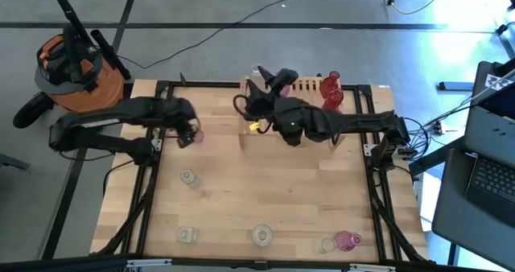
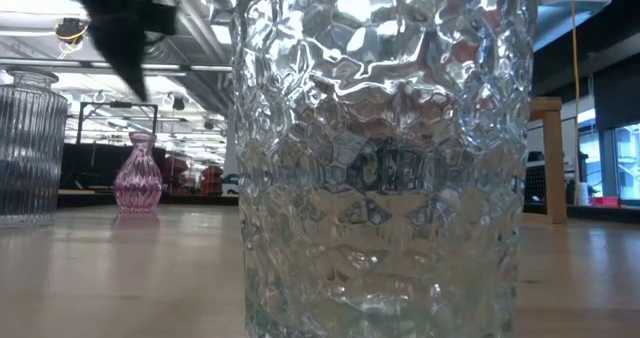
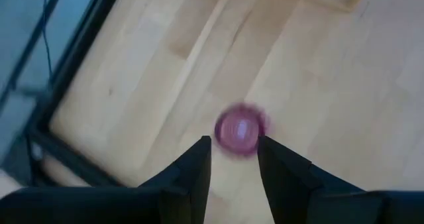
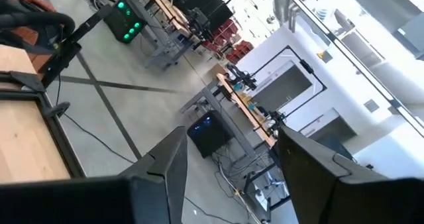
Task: Sort vases onto shelf
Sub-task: Put the top pink vase on the shelf aligned with the other pink vase
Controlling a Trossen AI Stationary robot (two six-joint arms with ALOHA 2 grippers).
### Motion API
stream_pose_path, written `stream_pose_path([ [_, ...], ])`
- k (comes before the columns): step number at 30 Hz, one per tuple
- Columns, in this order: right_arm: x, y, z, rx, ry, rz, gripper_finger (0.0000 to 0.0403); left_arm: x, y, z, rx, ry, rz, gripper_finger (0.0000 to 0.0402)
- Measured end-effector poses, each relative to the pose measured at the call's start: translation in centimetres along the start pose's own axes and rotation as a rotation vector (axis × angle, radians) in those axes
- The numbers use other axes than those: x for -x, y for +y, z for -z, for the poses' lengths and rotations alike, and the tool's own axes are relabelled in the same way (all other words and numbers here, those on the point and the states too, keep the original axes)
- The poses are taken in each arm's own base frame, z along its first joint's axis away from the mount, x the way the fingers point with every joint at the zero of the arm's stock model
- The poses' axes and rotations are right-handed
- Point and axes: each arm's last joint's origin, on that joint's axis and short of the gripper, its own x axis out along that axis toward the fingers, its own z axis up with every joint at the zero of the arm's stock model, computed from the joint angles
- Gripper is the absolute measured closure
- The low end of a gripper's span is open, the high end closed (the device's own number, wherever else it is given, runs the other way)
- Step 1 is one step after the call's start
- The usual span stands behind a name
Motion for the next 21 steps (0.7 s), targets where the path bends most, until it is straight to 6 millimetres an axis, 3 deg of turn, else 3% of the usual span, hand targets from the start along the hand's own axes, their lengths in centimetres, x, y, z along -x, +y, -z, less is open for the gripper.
stream_pose_path([
  [4,0.0,0.2,0.2,0.039,0.007,-0.019,0.0221,0.9,0.7,3.1,0.153,-0.088,0.051,0.0285],
  [11,-0.9,-0.1,0.6,0.062,0.02,-0.01,0.0221,-1.3,0.8,7.6,0.333,-0.08,0.089,0.0285],
  [16,-1.4,-0.4,0.8,0.064,-0.002,-0.038,0.0221,-1.4,0.3,6.9,0.35,-0.14,0.226,0.0285],
  [21,-1.7,-0.4,0.9,0.07,0.004,-0.036,0.0221,-2.3,0.0,6.6,0.453,-0.063,0.213,0.028],
])
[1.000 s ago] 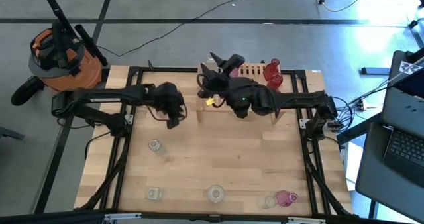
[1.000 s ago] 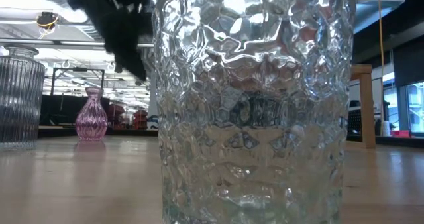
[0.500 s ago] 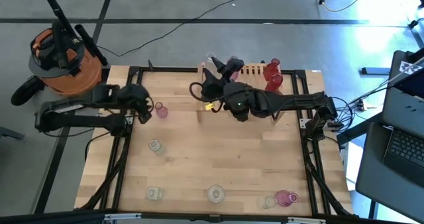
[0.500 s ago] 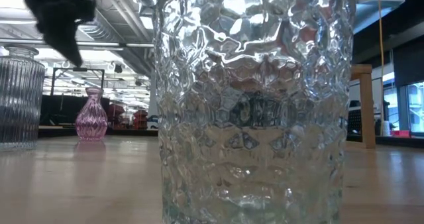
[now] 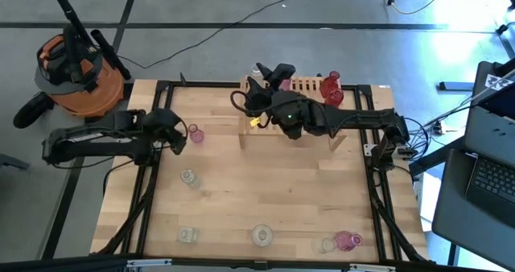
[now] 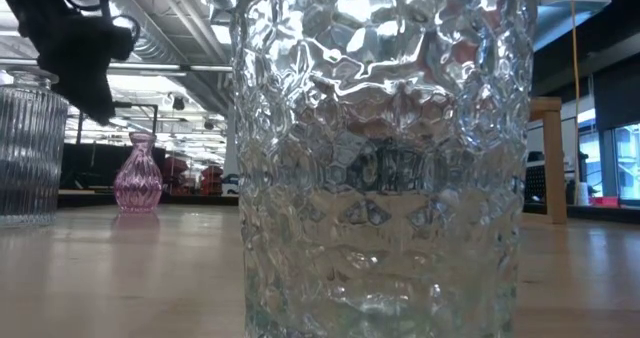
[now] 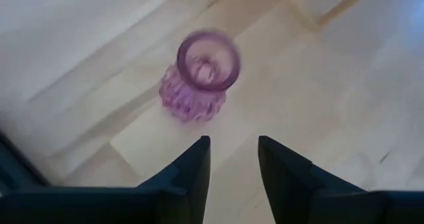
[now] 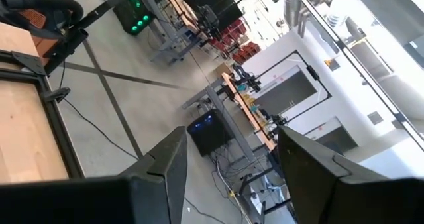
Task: Sort vases onto shelf
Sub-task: Put the top pink vase on the shelf aligned with the other pink vase
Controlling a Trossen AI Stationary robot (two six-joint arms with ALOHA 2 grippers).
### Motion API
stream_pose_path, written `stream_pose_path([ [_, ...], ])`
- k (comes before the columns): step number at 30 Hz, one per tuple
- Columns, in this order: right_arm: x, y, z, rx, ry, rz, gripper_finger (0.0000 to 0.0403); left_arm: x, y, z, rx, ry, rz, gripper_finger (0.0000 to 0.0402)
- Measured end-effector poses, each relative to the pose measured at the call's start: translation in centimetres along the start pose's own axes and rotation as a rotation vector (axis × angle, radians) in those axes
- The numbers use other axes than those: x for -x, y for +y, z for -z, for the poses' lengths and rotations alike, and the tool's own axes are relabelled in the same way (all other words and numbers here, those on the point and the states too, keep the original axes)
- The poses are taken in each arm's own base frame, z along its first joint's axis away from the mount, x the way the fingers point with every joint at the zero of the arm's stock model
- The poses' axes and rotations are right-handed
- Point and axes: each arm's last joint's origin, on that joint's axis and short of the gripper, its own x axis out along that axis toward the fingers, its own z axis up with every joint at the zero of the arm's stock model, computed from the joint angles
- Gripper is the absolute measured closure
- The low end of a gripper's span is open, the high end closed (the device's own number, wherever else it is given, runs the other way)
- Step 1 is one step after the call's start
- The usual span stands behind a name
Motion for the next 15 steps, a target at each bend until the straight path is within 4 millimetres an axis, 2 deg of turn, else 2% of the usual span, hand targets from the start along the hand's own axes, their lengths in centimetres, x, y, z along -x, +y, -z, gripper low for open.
stream_pose_path([
  [7,0.3,-0.4,0.1,0.023,-0.003,-0.02,0.0221,-1.7,-0.6,-0.7,0.073,-0.011,-0.04,0.021],
  [11,0.5,-0.6,0.3,0.041,0.002,-0.029,0.0221,-2.8,-0.7,-1.0,0.061,-0.005,-0.12,0.0168],
  [15,0.6,-0.9,0.5,0.057,0.005,-0.04,0.0221,-3.7,-0.9,-1.5,-0.006,-0.016,-0.19,0.0146],
])
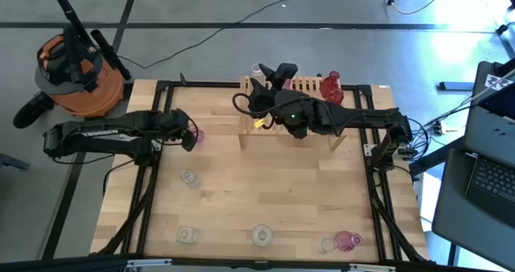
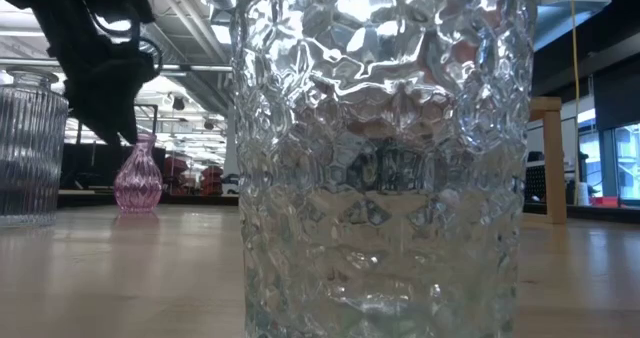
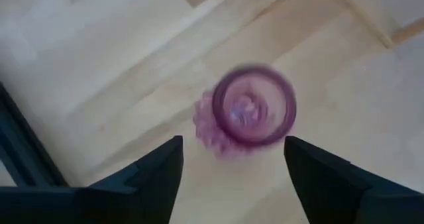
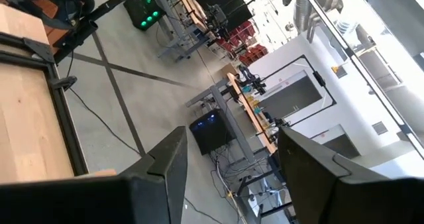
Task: Sort vases onto shelf
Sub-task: Put the top pink vase on the shelf aligned with the other pink vase
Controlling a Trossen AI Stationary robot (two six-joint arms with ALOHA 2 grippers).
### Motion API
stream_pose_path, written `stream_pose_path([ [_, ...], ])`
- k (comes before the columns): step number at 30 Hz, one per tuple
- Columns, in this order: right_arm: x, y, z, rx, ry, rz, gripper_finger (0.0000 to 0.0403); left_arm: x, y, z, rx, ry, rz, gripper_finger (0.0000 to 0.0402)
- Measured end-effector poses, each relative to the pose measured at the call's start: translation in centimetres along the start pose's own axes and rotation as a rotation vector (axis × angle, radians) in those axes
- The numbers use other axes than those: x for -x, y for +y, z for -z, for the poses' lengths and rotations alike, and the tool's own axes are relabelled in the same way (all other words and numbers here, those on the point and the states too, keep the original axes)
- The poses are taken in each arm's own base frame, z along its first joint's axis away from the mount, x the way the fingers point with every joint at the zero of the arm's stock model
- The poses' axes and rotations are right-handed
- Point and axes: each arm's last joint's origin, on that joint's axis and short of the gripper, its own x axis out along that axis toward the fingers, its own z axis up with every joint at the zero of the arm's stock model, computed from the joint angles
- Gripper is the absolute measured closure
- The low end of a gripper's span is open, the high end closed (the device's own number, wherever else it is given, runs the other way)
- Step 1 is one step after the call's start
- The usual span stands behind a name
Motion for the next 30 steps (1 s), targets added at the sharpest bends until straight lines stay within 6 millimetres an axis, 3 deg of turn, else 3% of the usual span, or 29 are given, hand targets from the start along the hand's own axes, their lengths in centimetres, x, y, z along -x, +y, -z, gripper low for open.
stream_pose_path([
  [5,0.1,0.0,0.1,0.02,0.001,-0.014,0.0221,-1.3,-0.9,-1.2,-0.012,-0.042,0.0,0.0141],
  [15,0.4,-0.6,0.4,0.037,0.007,-0.022,0.0221,-4.9,-1.4,-1.8,-0.005,0.12,-0.05,0.0149],
  [30,0.5,-0.9,0.4,0.034,0.006,-0.02,0.0221,-4.3,-1.7,-2.3,0.011,0.048,-0.008,0.0223],
])
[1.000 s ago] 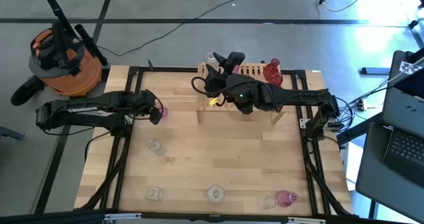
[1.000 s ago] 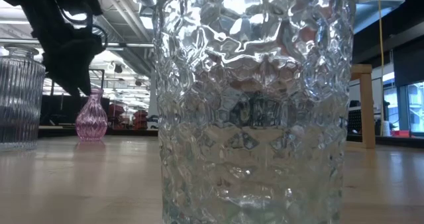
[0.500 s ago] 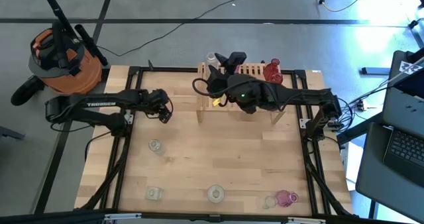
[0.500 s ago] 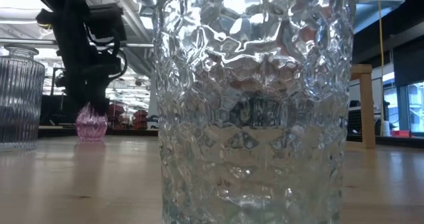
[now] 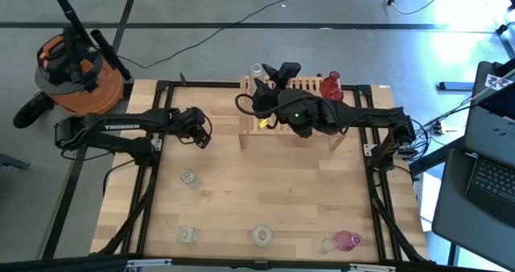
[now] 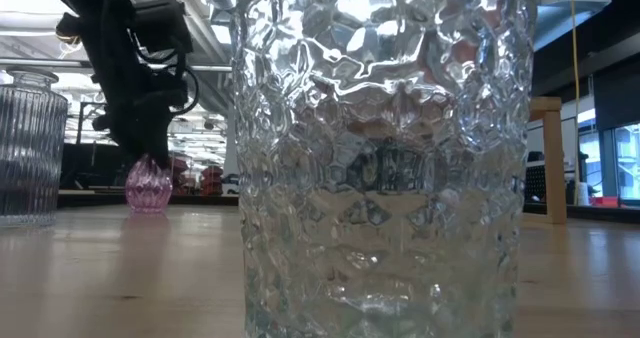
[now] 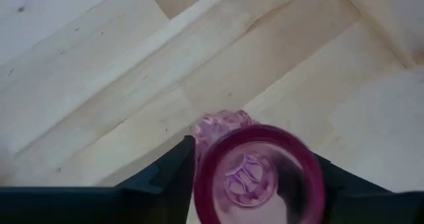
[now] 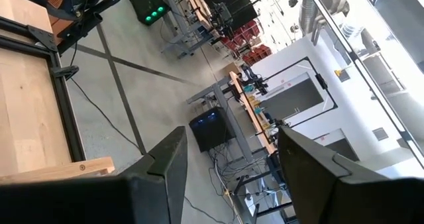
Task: Sort vases onto shelf
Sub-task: Put the top pink vase on the shelf aligned with the other pink vase
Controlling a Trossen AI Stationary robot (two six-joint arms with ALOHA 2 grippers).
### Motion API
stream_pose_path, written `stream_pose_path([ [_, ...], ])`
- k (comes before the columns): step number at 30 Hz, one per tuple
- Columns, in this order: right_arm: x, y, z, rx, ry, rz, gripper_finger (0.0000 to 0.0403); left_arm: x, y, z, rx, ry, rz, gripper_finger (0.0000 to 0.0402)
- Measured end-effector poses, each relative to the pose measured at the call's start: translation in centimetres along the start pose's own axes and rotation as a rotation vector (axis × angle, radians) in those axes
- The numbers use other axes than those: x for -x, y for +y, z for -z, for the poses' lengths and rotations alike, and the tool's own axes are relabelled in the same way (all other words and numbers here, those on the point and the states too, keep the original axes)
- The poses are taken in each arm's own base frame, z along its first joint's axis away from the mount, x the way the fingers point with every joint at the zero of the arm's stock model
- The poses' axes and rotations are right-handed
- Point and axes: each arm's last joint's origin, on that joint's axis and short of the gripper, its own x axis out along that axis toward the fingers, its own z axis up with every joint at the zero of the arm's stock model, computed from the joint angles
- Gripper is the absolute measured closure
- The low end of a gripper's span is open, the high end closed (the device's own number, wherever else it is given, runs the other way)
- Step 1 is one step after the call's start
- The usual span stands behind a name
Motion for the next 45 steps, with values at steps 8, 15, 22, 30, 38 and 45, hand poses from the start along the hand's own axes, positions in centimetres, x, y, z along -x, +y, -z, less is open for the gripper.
stream_pose_path([
  [8,0.0,0.1,0.1,0.015,0.006,-0.007,0.0221,5.5,-0.1,-2.2,0.023,-0.128,0.079,0.0253],
  [15,0.2,0.0,0.4,0.043,0.02,-0.021,0.0221,12.5,-0.2,-5.2,0.052,-0.267,0.176,0.0263],
  [22,1.4,-2.1,1.2,0.053,0.044,-0.006,0.0221,19.5,-1.0,-8.1,-0.028,-0.502,0.371,0.0264],
  [30,4.1,-6.0,3.5,-0.05,0.058,-0.06,0.0221,21.8,-4.3,-11.1,-0.202,-0.64,0.526,0.0265],
  [38,7.1,-9.6,7.0,-0.173,0.121,-0.11,0.0221,18.6,-10.5,-15.0,-0.314,-0.597,0.621,0.0265],
  [45,8.5,-10.8,8.9,-0.223,0.166,-0.156,0.0221,16.4,-15.5,-16.9,-0.364,-0.558,0.663,0.0265],
])
